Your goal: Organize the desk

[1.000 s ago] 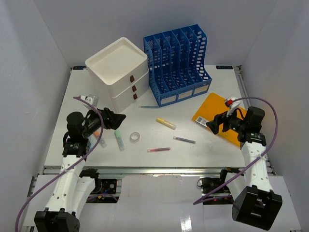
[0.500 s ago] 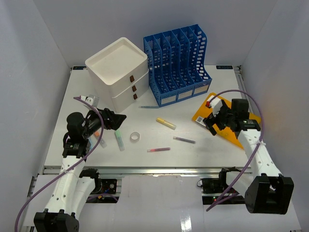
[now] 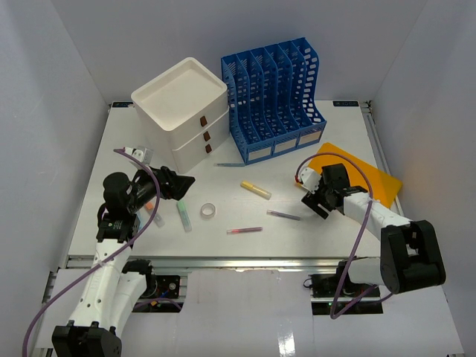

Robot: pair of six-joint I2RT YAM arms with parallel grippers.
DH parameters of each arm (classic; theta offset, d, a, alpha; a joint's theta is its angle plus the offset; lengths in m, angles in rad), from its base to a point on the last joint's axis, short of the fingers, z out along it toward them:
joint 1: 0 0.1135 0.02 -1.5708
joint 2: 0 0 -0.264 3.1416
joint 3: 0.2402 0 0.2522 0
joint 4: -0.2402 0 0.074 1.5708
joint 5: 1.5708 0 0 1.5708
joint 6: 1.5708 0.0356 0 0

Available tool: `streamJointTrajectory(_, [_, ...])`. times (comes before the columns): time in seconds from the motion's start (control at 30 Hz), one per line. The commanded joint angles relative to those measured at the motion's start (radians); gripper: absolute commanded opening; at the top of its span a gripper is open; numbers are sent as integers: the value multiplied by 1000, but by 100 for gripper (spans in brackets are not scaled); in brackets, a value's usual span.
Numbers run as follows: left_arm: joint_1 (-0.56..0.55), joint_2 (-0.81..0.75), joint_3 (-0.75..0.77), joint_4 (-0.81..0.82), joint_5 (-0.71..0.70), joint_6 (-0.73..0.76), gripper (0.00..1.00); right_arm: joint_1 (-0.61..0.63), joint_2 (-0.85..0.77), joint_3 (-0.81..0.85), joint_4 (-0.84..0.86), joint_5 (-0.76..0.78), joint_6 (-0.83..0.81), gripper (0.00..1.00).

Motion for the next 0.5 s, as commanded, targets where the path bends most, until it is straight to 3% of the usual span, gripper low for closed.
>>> streamJointTrajectory(0.0, [-5,1,19,5,11,10,98,8,63,-6,103,81,-30,81])
streamJointTrajectory(0.47, [-6,4,19,6,14,11,98,7,175,-34,113,8,-85,41])
